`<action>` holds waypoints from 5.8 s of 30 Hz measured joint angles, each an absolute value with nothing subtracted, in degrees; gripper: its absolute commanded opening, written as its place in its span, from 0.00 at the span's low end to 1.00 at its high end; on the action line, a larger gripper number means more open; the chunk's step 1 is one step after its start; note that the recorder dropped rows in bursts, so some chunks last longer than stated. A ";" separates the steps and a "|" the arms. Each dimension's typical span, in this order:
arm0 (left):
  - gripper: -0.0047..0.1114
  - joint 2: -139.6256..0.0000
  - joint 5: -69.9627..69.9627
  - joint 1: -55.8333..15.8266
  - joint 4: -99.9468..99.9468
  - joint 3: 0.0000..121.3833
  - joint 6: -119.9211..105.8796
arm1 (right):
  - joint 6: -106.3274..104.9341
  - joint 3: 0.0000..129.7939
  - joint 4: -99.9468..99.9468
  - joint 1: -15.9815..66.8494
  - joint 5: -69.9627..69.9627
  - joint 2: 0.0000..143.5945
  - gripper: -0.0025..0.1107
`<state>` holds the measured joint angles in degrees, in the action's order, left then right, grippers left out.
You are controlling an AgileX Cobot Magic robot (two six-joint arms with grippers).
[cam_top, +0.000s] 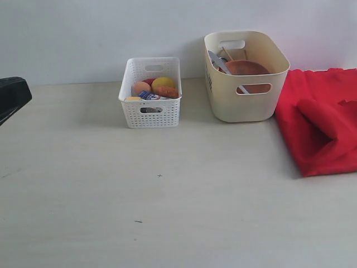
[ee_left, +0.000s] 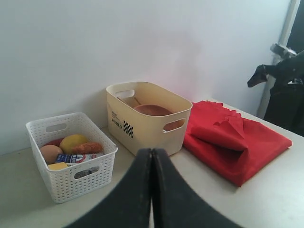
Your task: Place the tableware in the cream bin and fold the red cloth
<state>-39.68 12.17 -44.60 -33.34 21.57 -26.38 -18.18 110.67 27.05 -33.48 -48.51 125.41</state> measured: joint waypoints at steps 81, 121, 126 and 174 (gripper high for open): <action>0.04 -21.21 12.29 -29.54 -13.79 5.75 -9.28 | -14.35 34.54 21.11 -11.18 -29.19 11.59 0.02; 0.04 -0.40 -19.70 -1.71 1.49 0.21 2.89 | -14.35 34.54 21.11 -11.18 -29.19 11.59 0.02; 0.04 -0.40 -19.70 -1.71 1.38 0.21 3.12 | -14.35 34.54 21.11 -11.18 -29.19 11.59 0.02; 0.04 -0.40 -19.98 -1.71 1.12 0.21 3.21 | -17.36 10.54 20.81 -11.18 -14.46 11.69 0.02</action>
